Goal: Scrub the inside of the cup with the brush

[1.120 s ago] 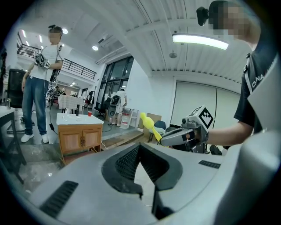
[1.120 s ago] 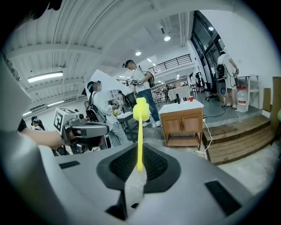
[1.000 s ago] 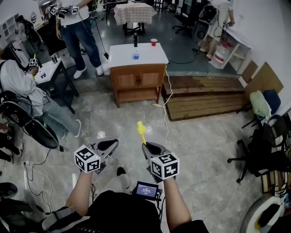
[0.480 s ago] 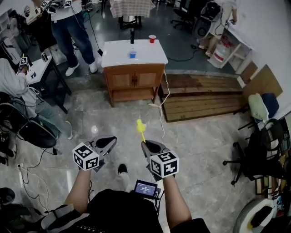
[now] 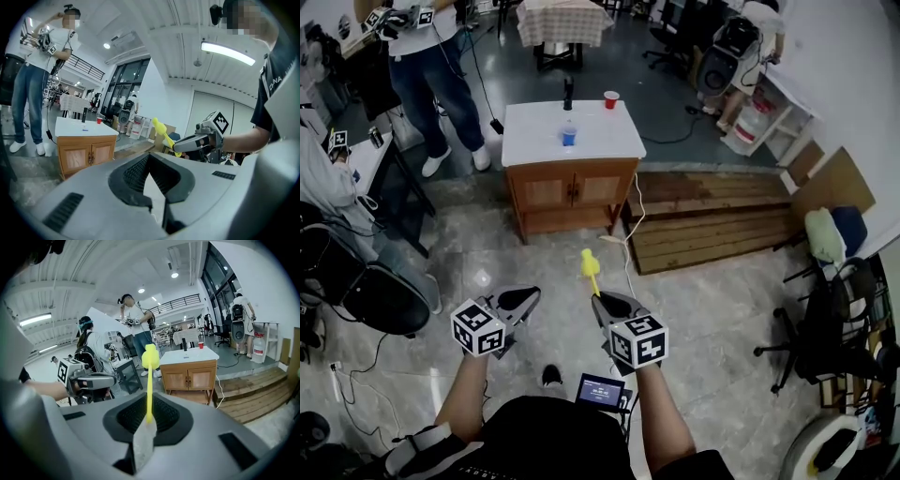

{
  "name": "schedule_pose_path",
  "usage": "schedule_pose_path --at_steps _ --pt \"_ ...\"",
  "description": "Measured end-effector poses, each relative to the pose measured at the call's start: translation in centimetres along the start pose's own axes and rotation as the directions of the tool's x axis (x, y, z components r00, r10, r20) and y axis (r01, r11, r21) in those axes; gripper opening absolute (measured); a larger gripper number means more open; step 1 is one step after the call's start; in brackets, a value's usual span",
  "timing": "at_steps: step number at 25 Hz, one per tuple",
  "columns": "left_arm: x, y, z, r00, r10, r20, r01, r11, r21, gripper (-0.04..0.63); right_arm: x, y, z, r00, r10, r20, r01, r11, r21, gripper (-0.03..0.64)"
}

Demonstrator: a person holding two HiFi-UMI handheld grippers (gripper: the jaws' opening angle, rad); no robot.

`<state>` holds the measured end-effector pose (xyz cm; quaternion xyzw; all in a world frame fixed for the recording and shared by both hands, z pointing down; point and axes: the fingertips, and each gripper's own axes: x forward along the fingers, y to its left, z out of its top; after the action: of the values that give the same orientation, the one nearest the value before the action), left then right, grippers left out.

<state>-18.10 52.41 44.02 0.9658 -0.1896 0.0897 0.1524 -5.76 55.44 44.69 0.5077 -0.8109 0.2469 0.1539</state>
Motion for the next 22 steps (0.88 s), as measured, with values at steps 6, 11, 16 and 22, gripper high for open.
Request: schedule_pose_path --at_steps 6,11,16,22 --pt "0.9 3.6 0.4 1.0 -0.004 0.007 0.004 1.0 -0.026 0.003 3.1 -0.9 1.3 1.0 -0.007 -0.018 0.007 1.0 0.001 0.041" --pt "2.5 5.8 0.1 1.0 -0.006 0.001 0.006 0.999 -0.041 0.003 5.2 -2.5 1.9 1.0 -0.004 -0.026 0.005 1.0 0.011 0.041" --pt "5.3 8.3 1.2 1.0 0.008 -0.006 -0.008 0.999 -0.041 0.003 7.8 -5.5 3.6 1.0 0.019 -0.017 -0.019 1.0 0.02 0.041" --pt "10.7 12.1 3.6 0.999 0.004 -0.044 -0.004 1.0 -0.015 0.003 12.0 -10.5 7.2 0.998 0.056 0.0 -0.056 0.998 0.024 0.041"
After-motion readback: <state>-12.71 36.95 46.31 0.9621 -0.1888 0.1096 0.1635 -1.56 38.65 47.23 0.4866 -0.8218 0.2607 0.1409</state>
